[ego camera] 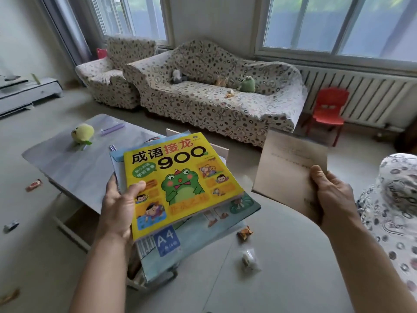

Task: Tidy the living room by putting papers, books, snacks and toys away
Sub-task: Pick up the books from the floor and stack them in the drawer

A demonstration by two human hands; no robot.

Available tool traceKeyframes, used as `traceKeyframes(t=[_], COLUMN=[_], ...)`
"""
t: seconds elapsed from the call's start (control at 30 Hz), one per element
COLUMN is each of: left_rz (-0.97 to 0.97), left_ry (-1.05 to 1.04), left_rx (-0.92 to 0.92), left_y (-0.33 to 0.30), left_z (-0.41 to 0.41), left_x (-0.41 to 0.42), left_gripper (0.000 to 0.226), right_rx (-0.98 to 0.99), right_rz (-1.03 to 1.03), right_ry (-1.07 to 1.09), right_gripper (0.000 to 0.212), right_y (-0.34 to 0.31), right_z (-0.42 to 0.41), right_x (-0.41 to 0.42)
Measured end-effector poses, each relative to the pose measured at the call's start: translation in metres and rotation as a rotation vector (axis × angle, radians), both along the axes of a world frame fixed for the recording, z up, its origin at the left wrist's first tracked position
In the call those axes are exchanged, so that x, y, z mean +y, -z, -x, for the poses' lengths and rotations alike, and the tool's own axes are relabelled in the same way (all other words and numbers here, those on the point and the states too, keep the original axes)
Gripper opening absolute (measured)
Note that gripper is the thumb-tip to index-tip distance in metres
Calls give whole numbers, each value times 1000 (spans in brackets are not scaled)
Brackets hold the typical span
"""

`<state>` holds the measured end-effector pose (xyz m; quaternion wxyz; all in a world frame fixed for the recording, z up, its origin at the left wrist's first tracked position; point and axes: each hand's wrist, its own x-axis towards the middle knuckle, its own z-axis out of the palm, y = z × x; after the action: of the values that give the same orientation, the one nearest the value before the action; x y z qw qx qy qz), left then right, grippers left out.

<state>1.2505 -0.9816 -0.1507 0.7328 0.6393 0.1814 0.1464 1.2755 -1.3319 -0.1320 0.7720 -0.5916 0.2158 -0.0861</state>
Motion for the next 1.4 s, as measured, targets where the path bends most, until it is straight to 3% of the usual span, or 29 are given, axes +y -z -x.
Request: traceKeyframes(t=[0.13,0.37,0.57,0.8,1.0,1.2,1.4], left_rz=[17,49,122,85,97,158,116], left_ry=[-30,-65,-72,-93,-159,-278,-335], left_rx=[-17,35,19,47,10,1,61], left_y=[-1,-4,-12,-8,-2,10,29], left_z=[-53,-205,-322,-427,-515,-595,-657], left_x=[-17,-49,-94,-132,-184,-249,-280], left_gripper=[51,92,59,68,56,47,58], right_rx=[19,20,4,1,14,72,103], right_rz=[-35,20,-37,-25,-54,65,157], right_ry=[22,11,-33,-83,-196,-400,-528], right_gripper=[16,23,23,22,20,21,23], right_y=[9,8,-1,6,-3,-18,-7], right_z=[-50,-209,-332,-442,-547,-660,-749], right_x=[-16,-30,-33,-66,-114,-169,-168])
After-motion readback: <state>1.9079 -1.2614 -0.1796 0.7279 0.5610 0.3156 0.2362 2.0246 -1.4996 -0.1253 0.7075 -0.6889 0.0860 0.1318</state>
